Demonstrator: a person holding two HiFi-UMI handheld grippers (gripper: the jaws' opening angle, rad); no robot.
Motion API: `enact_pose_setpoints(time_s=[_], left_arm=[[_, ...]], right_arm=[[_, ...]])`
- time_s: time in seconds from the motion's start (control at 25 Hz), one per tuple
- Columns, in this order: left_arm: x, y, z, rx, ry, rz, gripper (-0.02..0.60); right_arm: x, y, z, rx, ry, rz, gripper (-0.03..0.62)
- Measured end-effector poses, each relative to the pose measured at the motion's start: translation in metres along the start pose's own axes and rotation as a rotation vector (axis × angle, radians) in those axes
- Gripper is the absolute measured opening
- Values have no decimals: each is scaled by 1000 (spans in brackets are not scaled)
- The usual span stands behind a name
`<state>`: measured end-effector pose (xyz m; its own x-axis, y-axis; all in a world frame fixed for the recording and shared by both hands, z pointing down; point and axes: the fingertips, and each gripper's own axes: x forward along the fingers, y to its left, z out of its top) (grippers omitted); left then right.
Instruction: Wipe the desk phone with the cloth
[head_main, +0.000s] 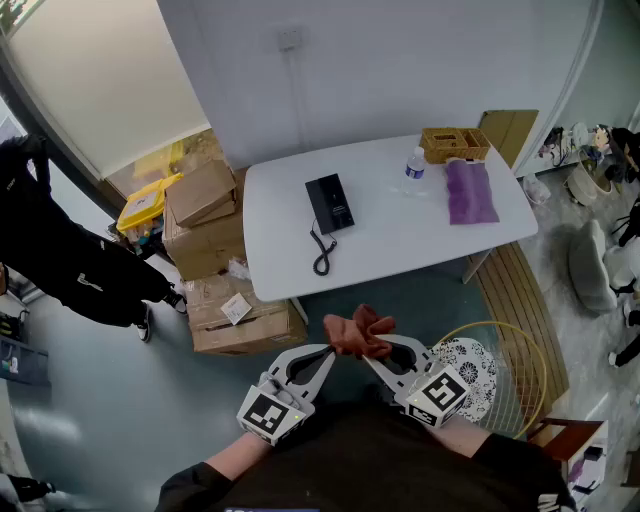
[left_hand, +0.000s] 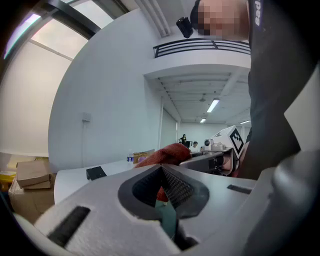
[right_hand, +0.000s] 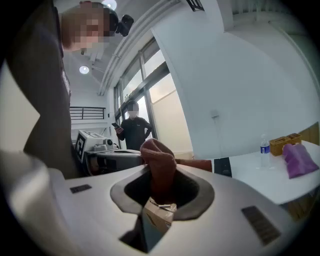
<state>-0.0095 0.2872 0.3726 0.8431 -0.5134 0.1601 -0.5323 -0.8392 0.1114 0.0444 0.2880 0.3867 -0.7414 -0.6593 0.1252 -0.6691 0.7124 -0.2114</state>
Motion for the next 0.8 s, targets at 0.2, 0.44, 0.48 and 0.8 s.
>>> enact_pose_setpoints(time_s=[0.2,0.44,0.48,0.8], left_arm=[[4,-1,-10,47,-7,-9,14],[11,-7,0,-1,-1,24,14],[12,-7,-1,3,-1,27,14],[22,-11,-4,-2,-5,101,14]], right_arm=[[-4,-4,0,1,4,8,103],[-8,-9,1,-2,6,29,103],[-9,-10,1,1,2,32,103],[-16,-28,-1,18,-4,74,103]])
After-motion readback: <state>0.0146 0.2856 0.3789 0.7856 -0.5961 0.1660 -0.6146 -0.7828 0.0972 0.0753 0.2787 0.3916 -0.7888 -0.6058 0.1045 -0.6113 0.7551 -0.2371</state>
